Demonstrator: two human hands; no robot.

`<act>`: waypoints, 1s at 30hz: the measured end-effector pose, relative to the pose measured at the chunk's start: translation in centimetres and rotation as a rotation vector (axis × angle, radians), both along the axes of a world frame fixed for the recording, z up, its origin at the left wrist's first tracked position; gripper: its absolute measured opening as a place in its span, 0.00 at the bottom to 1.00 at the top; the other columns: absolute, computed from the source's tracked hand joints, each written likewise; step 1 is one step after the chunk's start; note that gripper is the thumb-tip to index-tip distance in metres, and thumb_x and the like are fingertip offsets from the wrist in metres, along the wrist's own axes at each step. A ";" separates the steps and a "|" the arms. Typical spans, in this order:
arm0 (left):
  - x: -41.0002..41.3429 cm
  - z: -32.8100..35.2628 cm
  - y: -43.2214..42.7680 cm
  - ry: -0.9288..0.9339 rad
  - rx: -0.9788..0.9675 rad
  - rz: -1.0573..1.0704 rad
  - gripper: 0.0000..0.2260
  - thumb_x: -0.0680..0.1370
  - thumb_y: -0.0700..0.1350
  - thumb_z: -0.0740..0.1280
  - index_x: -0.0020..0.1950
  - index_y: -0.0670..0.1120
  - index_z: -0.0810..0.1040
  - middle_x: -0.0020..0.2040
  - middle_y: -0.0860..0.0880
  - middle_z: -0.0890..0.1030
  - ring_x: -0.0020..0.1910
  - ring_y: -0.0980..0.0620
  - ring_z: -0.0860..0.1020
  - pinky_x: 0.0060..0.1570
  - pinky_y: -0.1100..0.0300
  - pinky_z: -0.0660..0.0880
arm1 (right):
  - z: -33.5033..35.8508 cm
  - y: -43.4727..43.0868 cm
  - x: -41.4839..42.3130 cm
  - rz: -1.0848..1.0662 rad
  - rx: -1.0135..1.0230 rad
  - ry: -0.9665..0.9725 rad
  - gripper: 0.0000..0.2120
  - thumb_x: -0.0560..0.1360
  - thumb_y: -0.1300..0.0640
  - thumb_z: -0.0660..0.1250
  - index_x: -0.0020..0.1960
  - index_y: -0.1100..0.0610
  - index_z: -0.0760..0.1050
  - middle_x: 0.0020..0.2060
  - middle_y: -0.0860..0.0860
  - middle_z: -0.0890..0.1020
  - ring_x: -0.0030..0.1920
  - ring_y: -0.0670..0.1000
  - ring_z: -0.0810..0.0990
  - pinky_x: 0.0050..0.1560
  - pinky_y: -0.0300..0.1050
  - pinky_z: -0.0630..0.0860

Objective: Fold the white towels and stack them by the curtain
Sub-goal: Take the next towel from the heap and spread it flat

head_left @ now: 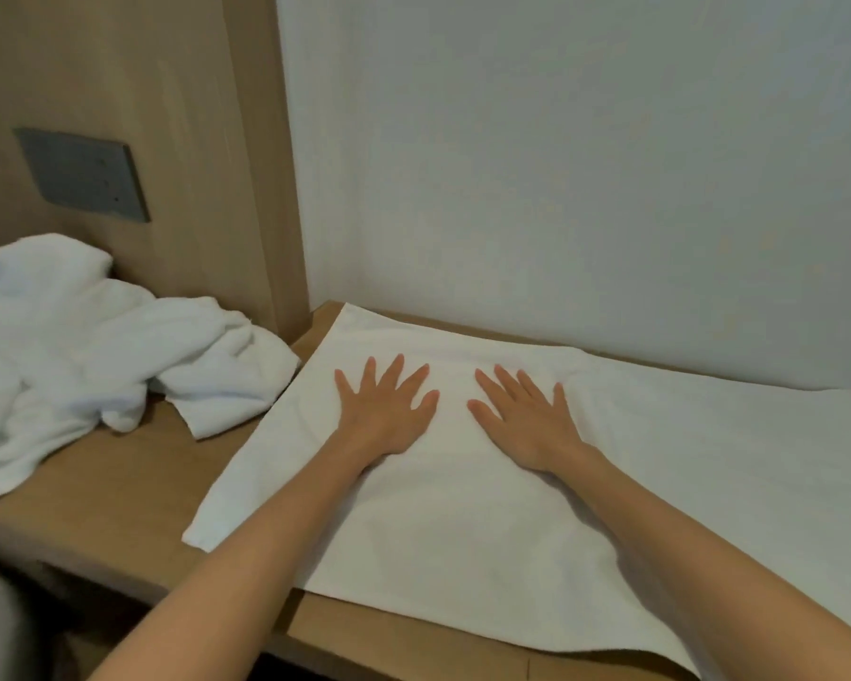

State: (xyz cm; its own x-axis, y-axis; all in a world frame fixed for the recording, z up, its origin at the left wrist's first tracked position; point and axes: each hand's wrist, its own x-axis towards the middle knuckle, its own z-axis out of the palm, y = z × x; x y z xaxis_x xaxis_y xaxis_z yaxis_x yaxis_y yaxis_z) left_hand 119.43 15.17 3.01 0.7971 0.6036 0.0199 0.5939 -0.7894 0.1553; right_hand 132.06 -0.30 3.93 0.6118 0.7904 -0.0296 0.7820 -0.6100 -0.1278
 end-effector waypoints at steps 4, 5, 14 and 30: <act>-2.0 0.3 -2.6 0.010 -0.007 0.007 0.26 0.78 0.66 0.39 0.76 0.62 0.43 0.78 0.54 0.41 0.77 0.45 0.39 0.69 0.36 0.34 | 0.3 -3.1 -1.6 0.020 0.004 0.004 0.28 0.79 0.35 0.39 0.77 0.40 0.41 0.77 0.44 0.43 0.77 0.50 0.41 0.73 0.60 0.36; -2.4 0.4 -2.9 0.012 -0.010 0.004 0.26 0.79 0.65 0.39 0.76 0.62 0.43 0.79 0.54 0.41 0.77 0.45 0.39 0.69 0.37 0.34 | 0.3 -3.8 -1.9 0.019 0.008 0.009 0.28 0.79 0.36 0.39 0.77 0.40 0.42 0.77 0.44 0.43 0.77 0.50 0.41 0.73 0.60 0.36; -2.3 2.9 -3.4 0.070 -0.100 0.004 0.26 0.83 0.57 0.41 0.78 0.49 0.40 0.78 0.48 0.37 0.76 0.46 0.37 0.72 0.43 0.35 | 3.7 -4.1 -2.9 -0.005 0.190 -0.098 0.21 0.81 0.48 0.52 0.73 0.50 0.63 0.68 0.53 0.71 0.67 0.55 0.69 0.66 0.51 0.64; 3.2 1.9 5.2 0.022 -0.078 0.182 0.35 0.73 0.74 0.44 0.77 0.61 0.45 0.77 0.38 0.37 0.75 0.39 0.35 0.71 0.44 0.34 | -0.3 5.4 1.9 -0.009 0.014 -0.023 0.28 0.76 0.31 0.35 0.75 0.34 0.40 0.77 0.43 0.42 0.77 0.56 0.38 0.68 0.67 0.32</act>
State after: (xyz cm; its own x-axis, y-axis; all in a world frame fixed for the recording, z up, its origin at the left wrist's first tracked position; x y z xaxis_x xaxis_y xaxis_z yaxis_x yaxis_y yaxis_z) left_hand 122.67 20.41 4.89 0.6742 0.7369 -0.0491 0.7299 -0.6545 0.1972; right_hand 133.93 5.07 3.60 0.6189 0.7854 -0.0043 0.7796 -0.6150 -0.1184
